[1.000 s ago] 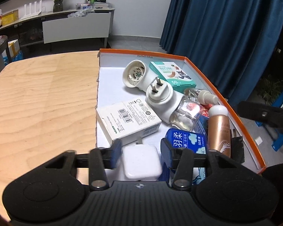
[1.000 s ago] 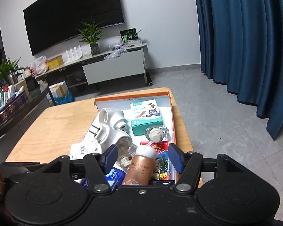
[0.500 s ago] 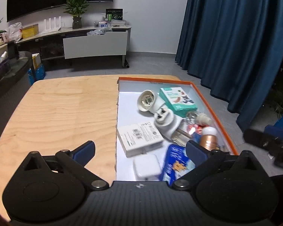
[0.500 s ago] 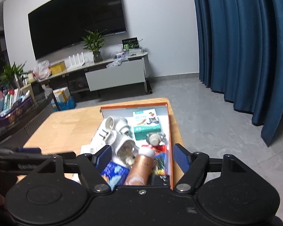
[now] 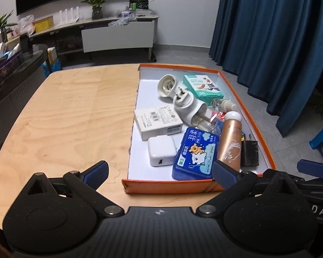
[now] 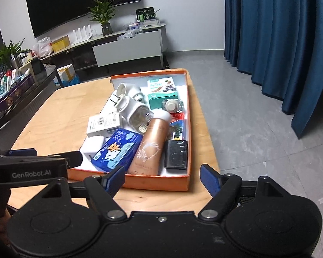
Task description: Organize rigid objects
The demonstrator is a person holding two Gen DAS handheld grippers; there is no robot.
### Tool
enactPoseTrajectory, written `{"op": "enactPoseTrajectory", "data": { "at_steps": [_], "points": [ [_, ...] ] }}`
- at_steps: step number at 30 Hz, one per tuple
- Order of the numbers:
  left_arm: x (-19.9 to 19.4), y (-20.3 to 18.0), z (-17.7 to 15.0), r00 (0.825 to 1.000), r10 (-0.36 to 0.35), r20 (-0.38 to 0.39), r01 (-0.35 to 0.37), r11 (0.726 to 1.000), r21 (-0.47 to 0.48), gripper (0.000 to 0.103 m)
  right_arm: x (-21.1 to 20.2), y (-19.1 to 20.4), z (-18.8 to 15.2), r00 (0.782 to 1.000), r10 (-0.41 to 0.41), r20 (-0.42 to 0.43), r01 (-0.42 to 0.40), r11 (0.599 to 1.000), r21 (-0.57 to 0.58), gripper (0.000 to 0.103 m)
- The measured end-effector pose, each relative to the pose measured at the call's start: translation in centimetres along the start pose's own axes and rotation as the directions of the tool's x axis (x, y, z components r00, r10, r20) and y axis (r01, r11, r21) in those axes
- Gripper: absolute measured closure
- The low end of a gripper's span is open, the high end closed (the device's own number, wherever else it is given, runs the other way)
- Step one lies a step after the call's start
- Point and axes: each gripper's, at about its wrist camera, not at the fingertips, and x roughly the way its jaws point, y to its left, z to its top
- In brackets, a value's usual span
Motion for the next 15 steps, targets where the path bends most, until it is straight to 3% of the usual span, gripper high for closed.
{"op": "enactPoseTrajectory", "data": {
  "at_steps": [15],
  "points": [
    [0.3,0.4,-0.3,1.0,0.026,-0.013,-0.026,1.0,-0.016,0.0,0.5,1.2,0.0,1.0,0.002,-0.012,-0.002,0.999,-0.033,0.013]
  ]
}}
